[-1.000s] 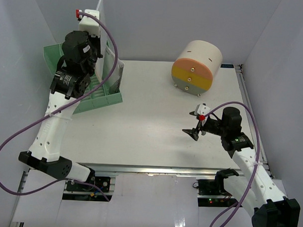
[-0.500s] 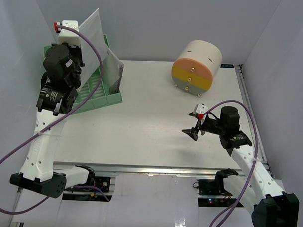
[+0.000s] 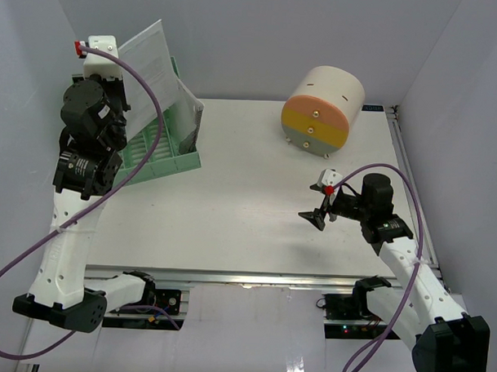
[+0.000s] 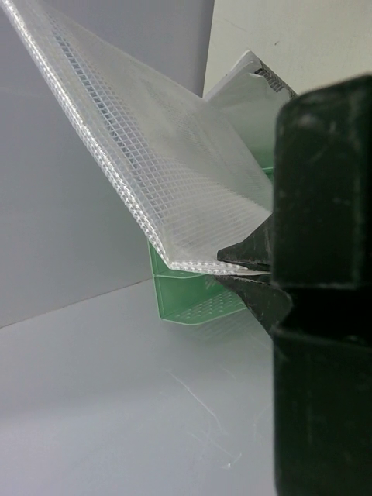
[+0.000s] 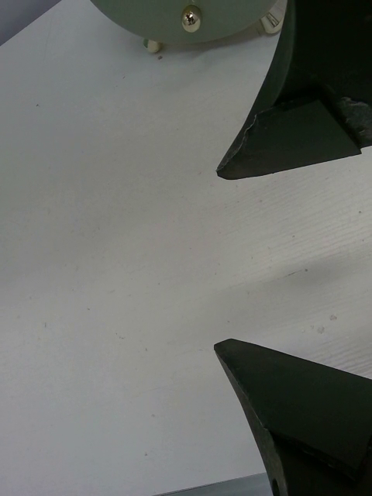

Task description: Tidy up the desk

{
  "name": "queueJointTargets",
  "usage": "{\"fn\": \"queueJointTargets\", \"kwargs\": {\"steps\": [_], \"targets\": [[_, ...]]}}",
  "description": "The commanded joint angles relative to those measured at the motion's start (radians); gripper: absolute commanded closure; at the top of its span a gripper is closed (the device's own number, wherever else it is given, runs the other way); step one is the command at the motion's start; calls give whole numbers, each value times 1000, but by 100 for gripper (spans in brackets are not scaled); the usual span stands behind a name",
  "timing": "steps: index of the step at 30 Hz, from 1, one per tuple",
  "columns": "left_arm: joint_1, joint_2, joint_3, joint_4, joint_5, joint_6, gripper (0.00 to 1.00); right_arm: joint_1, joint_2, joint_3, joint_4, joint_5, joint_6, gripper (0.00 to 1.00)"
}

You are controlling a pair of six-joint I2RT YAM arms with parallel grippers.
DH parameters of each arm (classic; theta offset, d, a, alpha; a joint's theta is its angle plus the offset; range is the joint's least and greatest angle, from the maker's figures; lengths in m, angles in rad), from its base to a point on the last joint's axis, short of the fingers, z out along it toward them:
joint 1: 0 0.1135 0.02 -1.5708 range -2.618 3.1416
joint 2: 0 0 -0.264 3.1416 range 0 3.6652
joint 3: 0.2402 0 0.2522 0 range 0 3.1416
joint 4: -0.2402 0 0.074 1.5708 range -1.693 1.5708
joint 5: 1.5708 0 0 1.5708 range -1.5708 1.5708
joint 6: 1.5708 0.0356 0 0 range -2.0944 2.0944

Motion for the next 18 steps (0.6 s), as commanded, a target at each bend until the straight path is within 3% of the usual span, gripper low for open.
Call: {"fn": "queueJointTargets", "kwargs": {"steps": [1, 18], "targets": [[17, -14, -4, 29, -38, -3, 100, -6, -2, -7, 35, -16, 2, 10], [88, 48, 8, -59, -32, -67, 100, -12, -9, -3, 32, -15, 5, 10]]}}
